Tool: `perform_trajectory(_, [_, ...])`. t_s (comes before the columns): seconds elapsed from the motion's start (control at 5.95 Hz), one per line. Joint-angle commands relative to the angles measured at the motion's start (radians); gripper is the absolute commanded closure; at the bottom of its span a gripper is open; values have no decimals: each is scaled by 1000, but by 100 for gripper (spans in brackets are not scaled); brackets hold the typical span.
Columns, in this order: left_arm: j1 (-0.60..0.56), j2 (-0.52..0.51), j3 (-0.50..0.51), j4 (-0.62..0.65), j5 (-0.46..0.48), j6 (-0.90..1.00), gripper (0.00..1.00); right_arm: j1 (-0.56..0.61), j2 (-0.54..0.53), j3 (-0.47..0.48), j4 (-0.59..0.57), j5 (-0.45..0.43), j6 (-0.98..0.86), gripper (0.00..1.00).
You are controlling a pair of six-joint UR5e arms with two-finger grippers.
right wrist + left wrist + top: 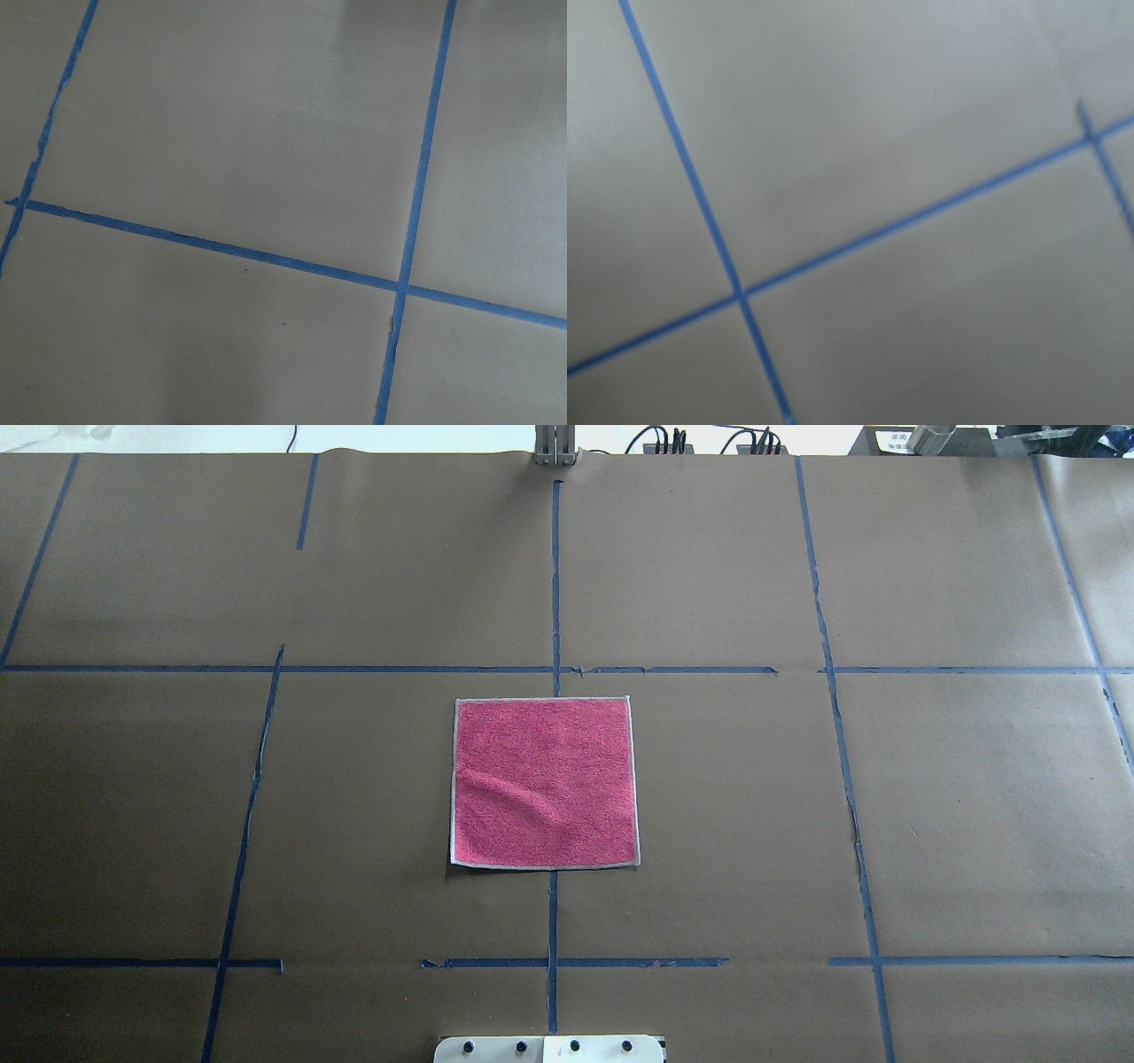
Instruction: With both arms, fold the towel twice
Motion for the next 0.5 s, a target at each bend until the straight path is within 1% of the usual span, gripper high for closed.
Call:
perform_trajectory(0.0, [66,-6,-14,-112,-6,-95,0,-17,2,19,50,12,5,0])
perform_trajectory(0.17, [156,-12,-28,-164,3,-260,0,-62,5,25,61,78,67,0])
perform_trajectory(0.34, [250,-13,-29,-262,8,-450,0,-125,6,65,100,86,194,0])
